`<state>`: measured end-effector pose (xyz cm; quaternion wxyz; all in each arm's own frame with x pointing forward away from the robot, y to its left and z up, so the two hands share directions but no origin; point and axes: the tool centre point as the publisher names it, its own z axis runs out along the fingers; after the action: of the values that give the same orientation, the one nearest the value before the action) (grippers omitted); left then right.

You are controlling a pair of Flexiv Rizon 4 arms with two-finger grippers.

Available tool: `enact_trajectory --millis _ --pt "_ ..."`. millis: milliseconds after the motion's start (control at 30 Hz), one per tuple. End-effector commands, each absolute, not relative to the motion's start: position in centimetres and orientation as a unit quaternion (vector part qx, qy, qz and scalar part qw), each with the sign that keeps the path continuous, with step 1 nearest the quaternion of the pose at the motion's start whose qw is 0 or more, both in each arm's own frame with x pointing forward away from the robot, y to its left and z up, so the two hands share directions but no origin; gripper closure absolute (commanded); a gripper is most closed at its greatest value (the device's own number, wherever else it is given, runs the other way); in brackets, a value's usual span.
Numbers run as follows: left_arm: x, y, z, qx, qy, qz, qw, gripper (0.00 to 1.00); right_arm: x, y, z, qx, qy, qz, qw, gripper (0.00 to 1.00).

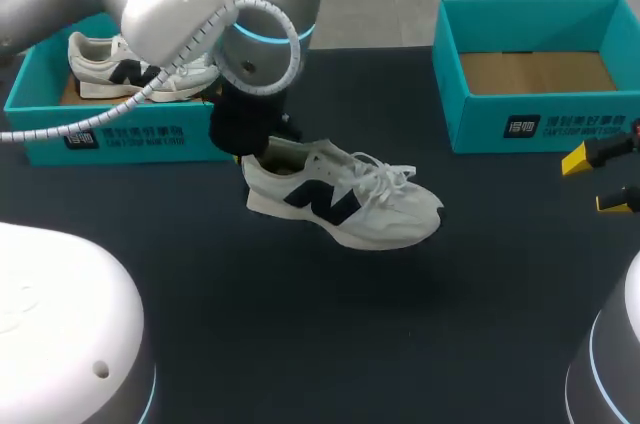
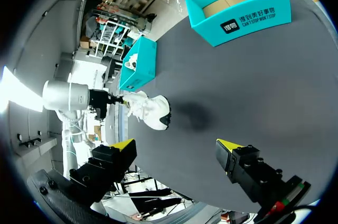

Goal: Take the shoe out of the shoebox, open the shoe tongue, remove and reinsert the insole, then place the shoe into the shoebox

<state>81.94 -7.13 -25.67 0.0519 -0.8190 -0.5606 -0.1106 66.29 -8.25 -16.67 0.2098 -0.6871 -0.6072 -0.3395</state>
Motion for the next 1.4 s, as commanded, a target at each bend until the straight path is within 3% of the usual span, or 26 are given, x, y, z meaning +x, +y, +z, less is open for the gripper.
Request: enact_trajectory --millis 33,567,1333,1367,1400 --pt "81.7 -7.7 -27.9 -0.816 -0.562 -0.129 0.046 1.0 65.3 -8.3 -16.6 -0.693 -0.599 -0.352 0.194 0.0" --pt "82.2 -10.8 -34.3 -0.816 -0.561 -0.131 0.046 1.0 65.3 -8.3 -16.6 -0.693 -0.599 -0.352 0.194 0.0" --pt "81.3 -11.1 -37.7 -0.803 -0.579 -0.112 0.081 1.0 65.3 -8.3 -16.6 -0.693 -0.599 -0.352 0.194 0.0" --pt "81.4 -11.1 -37.7 -0.803 -0.58 -0.112 0.081 0.98 65.3 -8.3 -16.6 -0.693 -0.599 -0.352 0.194 0.0" --pt "81.4 -11.1 -37.7 -0.803 -0.58 -0.11 0.082 0.71 65.3 -8.3 -16.6 -0.693 -0.599 -0.352 0.194 0.0"
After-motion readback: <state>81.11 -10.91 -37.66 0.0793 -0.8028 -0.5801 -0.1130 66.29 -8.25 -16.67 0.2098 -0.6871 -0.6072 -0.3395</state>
